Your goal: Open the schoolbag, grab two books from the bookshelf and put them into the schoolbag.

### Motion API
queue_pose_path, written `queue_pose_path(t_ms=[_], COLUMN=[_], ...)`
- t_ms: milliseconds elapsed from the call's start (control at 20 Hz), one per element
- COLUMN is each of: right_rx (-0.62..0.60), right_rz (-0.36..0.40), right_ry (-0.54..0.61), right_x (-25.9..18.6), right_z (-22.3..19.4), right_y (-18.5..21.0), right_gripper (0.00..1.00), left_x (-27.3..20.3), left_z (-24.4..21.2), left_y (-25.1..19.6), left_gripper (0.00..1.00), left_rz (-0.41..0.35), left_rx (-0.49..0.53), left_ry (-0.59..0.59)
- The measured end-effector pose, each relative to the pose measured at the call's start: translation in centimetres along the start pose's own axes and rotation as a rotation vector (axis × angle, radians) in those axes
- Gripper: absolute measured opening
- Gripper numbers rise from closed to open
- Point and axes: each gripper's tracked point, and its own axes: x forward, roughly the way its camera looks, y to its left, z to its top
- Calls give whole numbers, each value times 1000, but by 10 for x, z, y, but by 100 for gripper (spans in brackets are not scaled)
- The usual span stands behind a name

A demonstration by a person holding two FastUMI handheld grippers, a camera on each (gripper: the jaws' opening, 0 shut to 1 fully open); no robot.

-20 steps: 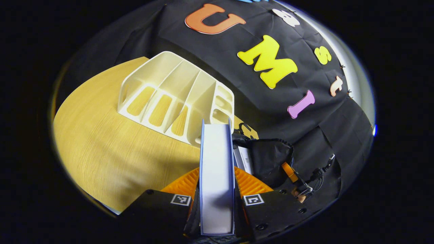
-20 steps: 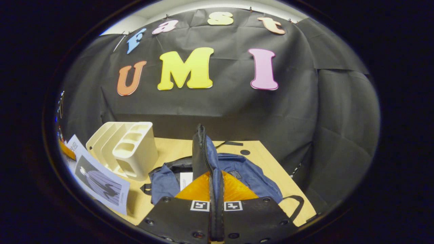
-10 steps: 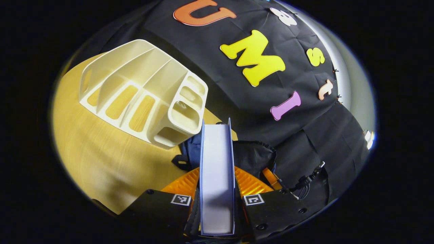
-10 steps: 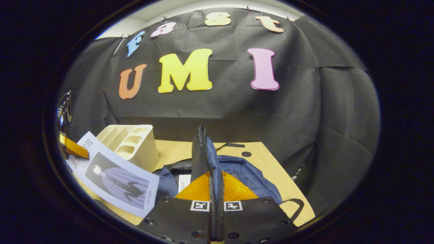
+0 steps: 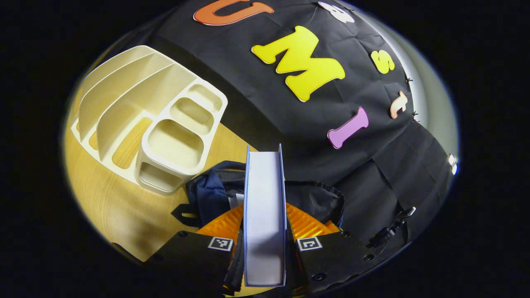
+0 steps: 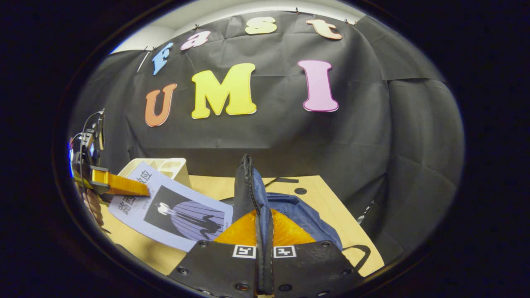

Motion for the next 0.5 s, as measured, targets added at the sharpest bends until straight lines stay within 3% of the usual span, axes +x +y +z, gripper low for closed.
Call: queue_pose_path(t_ms=[250,500], right_rx=[7,-18], right_rz=[18,20], right_ry=[-10,-56], right_x=[2,-2], right_z=[-2,13], right_y=[4,7], right_gripper=[1,1], left_x=[17,32], left_z=[-5,-17], left_y=[7,14], left_gripper=[42,43], left_rz=[67,110], left_rx=[87,94], left_ry=[-66,-108])
